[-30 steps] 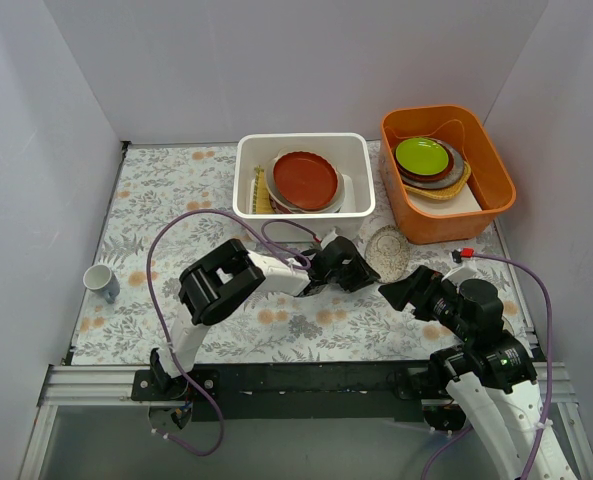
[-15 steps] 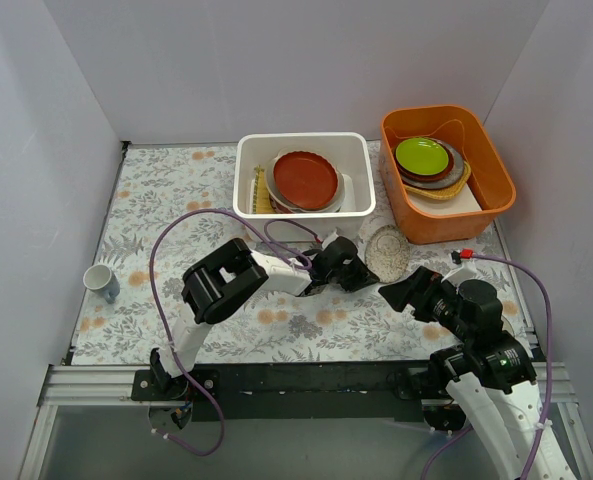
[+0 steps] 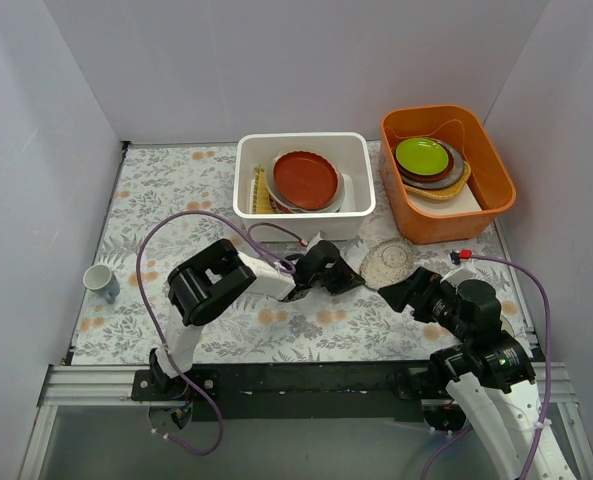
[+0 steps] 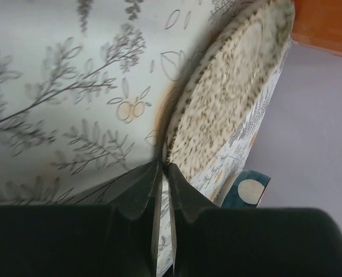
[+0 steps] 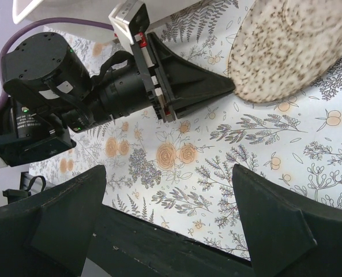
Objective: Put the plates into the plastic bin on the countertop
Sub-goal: Move the plate to the center of the board.
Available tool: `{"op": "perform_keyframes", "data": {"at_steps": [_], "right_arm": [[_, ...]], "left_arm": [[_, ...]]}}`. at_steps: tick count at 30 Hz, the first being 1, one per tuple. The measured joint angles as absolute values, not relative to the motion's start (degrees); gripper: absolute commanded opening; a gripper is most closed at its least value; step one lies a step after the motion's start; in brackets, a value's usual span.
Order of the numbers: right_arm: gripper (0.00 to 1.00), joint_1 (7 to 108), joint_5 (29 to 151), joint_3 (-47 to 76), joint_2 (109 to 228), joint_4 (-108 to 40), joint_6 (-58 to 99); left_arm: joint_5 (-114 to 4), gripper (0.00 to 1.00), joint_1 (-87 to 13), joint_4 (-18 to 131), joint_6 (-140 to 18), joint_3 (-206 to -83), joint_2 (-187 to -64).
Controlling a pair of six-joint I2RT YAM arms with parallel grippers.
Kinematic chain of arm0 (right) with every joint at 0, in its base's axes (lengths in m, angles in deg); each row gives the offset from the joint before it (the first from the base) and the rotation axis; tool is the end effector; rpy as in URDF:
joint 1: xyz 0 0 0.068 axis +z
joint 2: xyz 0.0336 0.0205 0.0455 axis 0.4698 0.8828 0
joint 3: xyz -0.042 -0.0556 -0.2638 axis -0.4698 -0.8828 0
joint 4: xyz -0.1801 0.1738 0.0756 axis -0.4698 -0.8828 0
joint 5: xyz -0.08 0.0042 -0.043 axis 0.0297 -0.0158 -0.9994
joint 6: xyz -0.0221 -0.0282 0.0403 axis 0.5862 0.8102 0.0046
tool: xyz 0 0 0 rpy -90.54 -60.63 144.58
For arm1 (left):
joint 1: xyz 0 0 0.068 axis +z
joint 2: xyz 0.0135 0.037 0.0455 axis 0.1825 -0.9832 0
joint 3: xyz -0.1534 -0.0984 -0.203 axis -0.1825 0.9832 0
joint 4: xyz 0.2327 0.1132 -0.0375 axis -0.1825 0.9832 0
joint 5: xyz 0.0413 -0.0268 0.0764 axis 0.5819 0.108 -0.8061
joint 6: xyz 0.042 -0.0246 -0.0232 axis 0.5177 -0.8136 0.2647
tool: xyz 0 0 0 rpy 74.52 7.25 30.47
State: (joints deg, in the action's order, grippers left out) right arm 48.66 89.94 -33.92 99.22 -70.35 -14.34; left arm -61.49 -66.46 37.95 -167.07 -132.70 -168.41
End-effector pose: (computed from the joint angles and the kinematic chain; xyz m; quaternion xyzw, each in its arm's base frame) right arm 0.0757 0.0337 0.2504 0.1138 0.8180 0.3390 0.4506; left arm 0.2300 -0.3422 0.1037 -0.4547 0.7724 -0.4434 0.0087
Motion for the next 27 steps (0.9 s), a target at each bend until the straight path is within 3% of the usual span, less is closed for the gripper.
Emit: {"op": "perform_keyframes", "data": {"at_steps": [12, 16, 17, 21, 27], "right_arm": [[0.97, 48.7, 89.9, -34.0, 99.2, -70.3, -14.3], [0.97, 48.7, 89.9, -35.3, 99.2, -70.1, -14.3], [0.97, 48.7, 90.0, -35.8, 99.2, -70.0, -14.3], [0.96, 48.7, 90.1, -37.4, 99.5, -69.0, -14.3], [0.97, 48.7, 90.8, -39.5, 100.4, -67.0, -14.4]], "left_arm": [[-61.1, 0.00, -66.1, 42.8, -166.3, -118.0, -154.5], [-62.5, 0.15, -66.1, 49.6, -165.9, -115.1, -148.6], [-63.2, 0.28, -66.1, 51.6, -165.6, -114.8, -147.4], [-65.2, 0.51, -66.1, 57.5, -164.9, -114.5, -143.7], [-67.3, 0.55, -66.1, 59.9, -162.8, -115.0, -141.8]]}}
